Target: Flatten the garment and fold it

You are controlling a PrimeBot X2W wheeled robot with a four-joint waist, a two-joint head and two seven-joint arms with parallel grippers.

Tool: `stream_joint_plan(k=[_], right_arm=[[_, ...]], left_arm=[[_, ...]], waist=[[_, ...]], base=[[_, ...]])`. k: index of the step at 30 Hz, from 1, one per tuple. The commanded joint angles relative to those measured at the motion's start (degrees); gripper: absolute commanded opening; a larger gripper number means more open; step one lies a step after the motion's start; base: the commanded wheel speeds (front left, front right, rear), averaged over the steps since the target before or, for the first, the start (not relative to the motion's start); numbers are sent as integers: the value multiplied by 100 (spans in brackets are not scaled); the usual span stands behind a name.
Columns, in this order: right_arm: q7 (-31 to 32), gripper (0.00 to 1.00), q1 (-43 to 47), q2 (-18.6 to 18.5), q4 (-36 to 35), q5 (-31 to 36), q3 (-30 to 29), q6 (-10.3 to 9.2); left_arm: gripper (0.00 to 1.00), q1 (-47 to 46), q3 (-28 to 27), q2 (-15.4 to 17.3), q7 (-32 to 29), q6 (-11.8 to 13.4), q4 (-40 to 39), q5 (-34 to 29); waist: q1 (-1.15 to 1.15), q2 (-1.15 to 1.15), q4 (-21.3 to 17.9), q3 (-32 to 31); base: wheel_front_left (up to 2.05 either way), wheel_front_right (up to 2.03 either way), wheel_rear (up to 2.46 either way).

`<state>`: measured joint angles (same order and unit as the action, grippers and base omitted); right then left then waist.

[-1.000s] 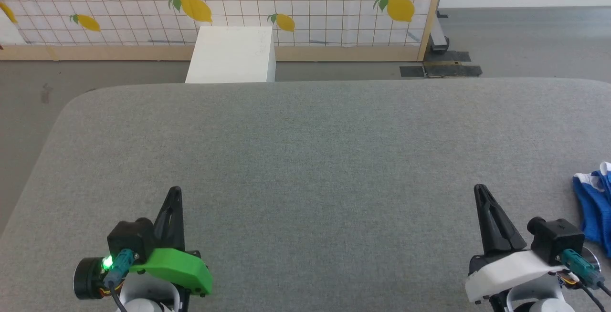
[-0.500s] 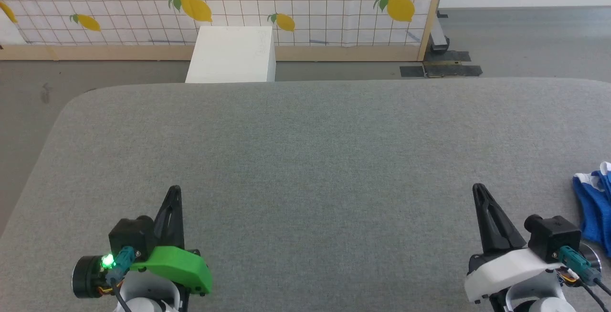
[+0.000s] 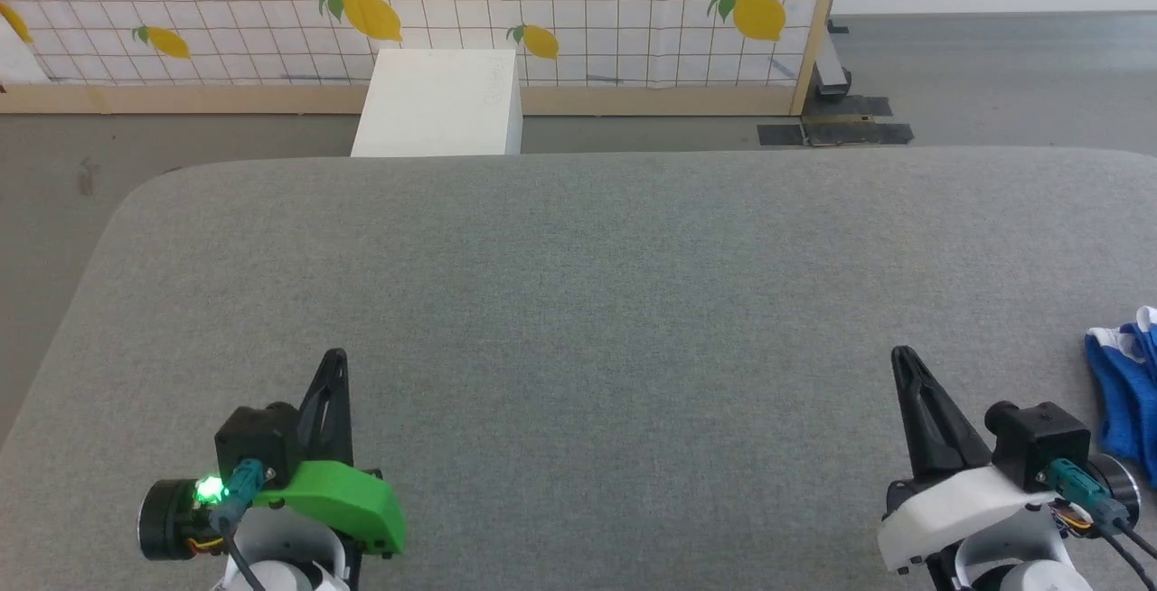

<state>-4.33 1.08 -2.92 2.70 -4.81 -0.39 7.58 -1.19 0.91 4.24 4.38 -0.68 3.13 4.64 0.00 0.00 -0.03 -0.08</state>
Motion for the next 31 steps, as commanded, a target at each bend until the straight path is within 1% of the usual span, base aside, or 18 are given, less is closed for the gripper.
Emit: stream_joint_plan(k=[1,31], right_arm=[[42,0,-77,3,-45,76,12,-6],[375,0,-104,4,-236,420,35,-8]], left_arm=[[0,81,-13,-24,-30,40,-41,-69],[0,113,-79,-119,-377,63,-272,-405]], waist=[[0,0,0,0],[0,0,2,7]], base=[[0,0,0],[0,0,0]])
